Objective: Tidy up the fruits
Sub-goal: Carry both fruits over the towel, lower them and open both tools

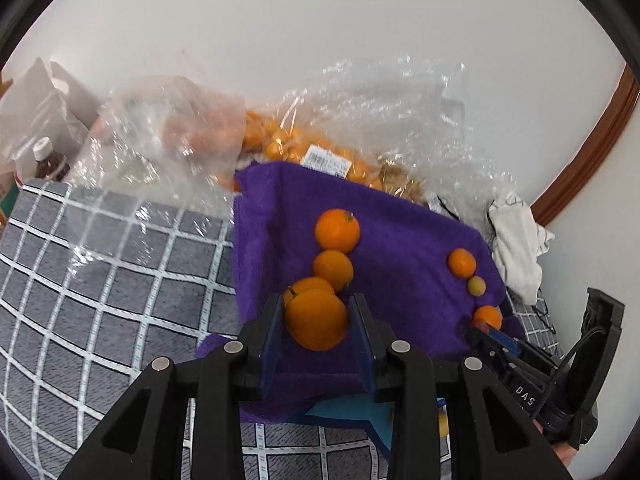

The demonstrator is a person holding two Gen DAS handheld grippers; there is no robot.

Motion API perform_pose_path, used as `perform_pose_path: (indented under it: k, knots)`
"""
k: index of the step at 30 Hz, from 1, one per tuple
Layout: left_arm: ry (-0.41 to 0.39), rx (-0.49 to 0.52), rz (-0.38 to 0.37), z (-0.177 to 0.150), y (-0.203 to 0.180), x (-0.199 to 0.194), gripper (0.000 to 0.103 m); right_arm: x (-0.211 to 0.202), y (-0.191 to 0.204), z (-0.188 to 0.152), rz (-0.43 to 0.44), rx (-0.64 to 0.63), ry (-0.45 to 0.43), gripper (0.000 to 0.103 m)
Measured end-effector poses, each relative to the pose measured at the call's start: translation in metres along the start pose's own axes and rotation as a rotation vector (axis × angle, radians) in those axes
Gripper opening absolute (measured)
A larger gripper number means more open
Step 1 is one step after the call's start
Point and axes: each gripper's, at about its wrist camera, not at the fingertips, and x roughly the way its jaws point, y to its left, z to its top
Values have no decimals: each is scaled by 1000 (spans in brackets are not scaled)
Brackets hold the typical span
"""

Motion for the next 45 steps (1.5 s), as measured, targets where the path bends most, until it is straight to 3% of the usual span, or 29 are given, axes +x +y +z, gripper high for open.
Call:
perform_pose_path:
  k: [11,13,14,26,41,45]
  knots:
    - [53,17,2,-9,-2,19,32,-1,-5,-5,4,17,-12,25]
    - [60,15,0,-10,-1,21,32,-7,-5,-5,4,12,-33,44]
    - [63,15,0,-10,-2,22,32,-9,-5,-5,3,12,-44,46]
    - [81,28,7,-15,-9,32,32,-30,-4,-8,-4,0,-83,46]
    - [75,15,4,-13,-6,29,32,-53,6,-40,-35,-5,-53,46]
    - [62,2,-13,-11,-4,21,40,-59,9,-46,-30,3,-48,46]
